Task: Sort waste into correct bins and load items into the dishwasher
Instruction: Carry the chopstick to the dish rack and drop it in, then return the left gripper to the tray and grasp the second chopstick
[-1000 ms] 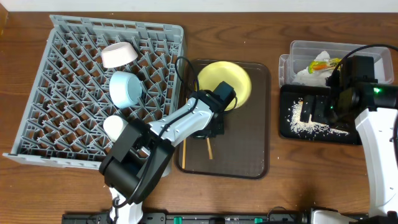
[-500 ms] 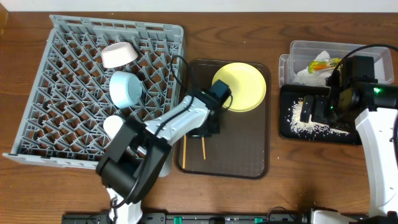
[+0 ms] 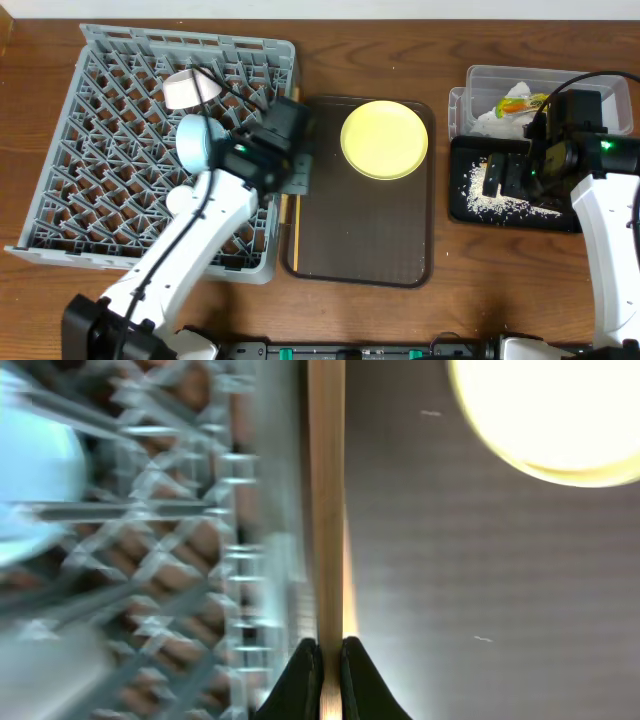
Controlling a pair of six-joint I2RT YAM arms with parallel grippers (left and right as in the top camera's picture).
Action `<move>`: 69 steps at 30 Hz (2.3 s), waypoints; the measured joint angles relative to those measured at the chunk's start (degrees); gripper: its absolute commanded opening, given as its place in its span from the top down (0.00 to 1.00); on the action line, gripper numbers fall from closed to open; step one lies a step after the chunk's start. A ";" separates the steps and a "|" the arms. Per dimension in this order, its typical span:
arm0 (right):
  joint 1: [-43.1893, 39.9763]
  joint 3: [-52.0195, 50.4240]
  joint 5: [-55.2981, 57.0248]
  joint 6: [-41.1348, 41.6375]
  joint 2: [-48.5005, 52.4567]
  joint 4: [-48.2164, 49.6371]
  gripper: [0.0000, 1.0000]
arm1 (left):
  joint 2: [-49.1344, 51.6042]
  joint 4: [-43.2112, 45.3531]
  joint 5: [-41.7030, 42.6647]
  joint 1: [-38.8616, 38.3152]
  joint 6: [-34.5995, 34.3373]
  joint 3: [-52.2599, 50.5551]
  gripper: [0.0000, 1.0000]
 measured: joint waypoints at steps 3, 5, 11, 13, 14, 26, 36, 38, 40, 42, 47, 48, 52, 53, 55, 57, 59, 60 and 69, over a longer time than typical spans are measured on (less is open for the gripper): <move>0.00 0.00 0.00 0.00 0.00 0.00 0.01 | 0.46 -0.24 -0.33 4.11 4.13 0.00 0.94; 0.00 0.00 0.00 0.00 0.00 0.00 0.01 | 0.98 -0.24 -0.37 5.66 5.64 0.00 0.94; 0.00 0.00 0.02 0.00 0.00 0.00 0.01 | 3.74 -0.13 -0.37 8.04 8.04 0.00 0.60; 0.00 0.00 0.00 0.00 0.00 0.00 0.01 | 3.91 0.07 -0.35 8.17 8.61 0.00 0.56; 0.00 0.00 0.00 0.00 0.00 0.00 0.01 | 3.91 0.24 -0.35 8.20 8.72 0.00 0.56; 0.00 0.00 0.00 0.00 0.00 0.00 0.01 | 0.90 -0.11 4.37 -0.31 3.21 0.00 0.56; 0.00 0.00 0.00 0.00 0.00 -0.02 0.01 | 5.27 0.11 -1.20 -13.66 -12.44 -1.81 0.56; 0.00 0.00 0.00 0.00 0.00 -0.02 0.01 | 7.50 0.09 -1.77 -13.88 -14.12 -2.64 0.56; 0.00 0.00 0.00 0.00 0.00 -0.07 0.01 | 10.12 0.17 -2.03 -13.88 -15.41 -3.04 0.55; 0.00 0.00 0.00 0.00 0.00 -0.17 0.01 | 12.52 0.44 -2.32 -13.88 -16.33 -3.30 0.55; 0.00 0.00 0.00 0.00 0.00 -0.22 0.01 | 16.81 1.57 -2.58 -13.88 -17.97 -3.30 0.55; 0.00 0.00 0.00 0.00 0.00 -0.22 0.01 | 17.42 1.66 -2.75 -13.88 -18.32 -3.30 0.55; 0.00 0.00 0.00 0.00 0.00 -0.24 0.01 | 19.54 1.79 -2.97 -13.49 -19.96 -3.30 0.55; 0.00 0.00 0.00 0.00 0.00 -0.24 0.01 | 19.82 1.79 -2.99 -13.22 -20.15 -3.30 0.55; 0.00 0.00 0.00 0.00 0.00 -0.24 0.01 | 20.28 1.81 -2.99 -12.22 -20.98 -3.30 0.55; 0.00 0.00 0.00 0.00 0.00 -0.24 0.01 | 20.33 1.84 -3.02 -11.21 -21.31 -3.30 0.55; 0.00 0.00 0.00 0.00 0.00 -0.24 0.01 | 20.33 1.88 -3.02 -10.29 -21.38 -3.30 0.55; 0.00 0.00 0.00 0.00 0.00 -0.24 0.01 | 20.33 1.86 -3.02 -9.86 -21.38 -3.30 0.55; 0.00 0.00 0.00 0.00 0.00 -0.22 0.01 | 20.33 3.32 -2.58 -8.98 -21.40 -3.96 0.55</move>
